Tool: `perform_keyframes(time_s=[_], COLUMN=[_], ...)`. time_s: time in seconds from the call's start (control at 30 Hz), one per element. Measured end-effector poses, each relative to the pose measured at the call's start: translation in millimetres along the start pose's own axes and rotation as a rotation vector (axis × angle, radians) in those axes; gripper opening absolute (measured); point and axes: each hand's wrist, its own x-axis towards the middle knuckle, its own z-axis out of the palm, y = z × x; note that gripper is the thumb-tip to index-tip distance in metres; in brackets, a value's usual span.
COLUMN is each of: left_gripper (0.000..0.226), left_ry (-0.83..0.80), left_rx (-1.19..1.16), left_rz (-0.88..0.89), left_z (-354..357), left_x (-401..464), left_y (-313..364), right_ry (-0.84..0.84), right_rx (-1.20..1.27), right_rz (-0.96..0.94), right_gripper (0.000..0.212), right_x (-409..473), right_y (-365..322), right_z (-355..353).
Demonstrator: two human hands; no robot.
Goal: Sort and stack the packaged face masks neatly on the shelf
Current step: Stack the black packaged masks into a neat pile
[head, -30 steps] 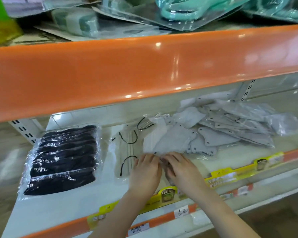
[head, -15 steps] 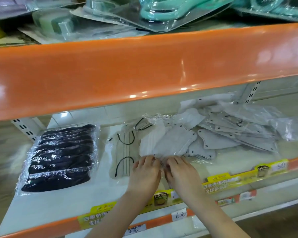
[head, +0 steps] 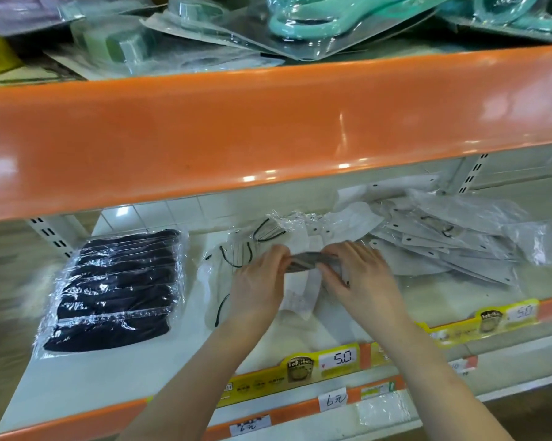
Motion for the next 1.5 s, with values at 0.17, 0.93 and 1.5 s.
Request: perform_keyframes(time_s=[0.17,0.93,1.5], left_gripper=[0.016,0.052,0.026], left_ry=[0.079,0.057,0.095], left_rx=[-0.413,0.394,0.506], left_rz=[-0.332,-0.052,0.154], left_z=[-20.8,-118.5,-173.5], left_x=[1.7,-37.2,-98.4], left_y=[-6.2,-134.7,-219.1], right_ry=[-0.087,0.017,-0.132], right_rx=[0.054,-0.043,0.099], right_rz=[0.273,-0.331,-0.430], right_gripper=[0.009,0.035,0.030], right_x=[15.7,27.5,-11.4], right_y=[9.9,-92.5,-187.8], right_z=[-10.7,87.6,161.3])
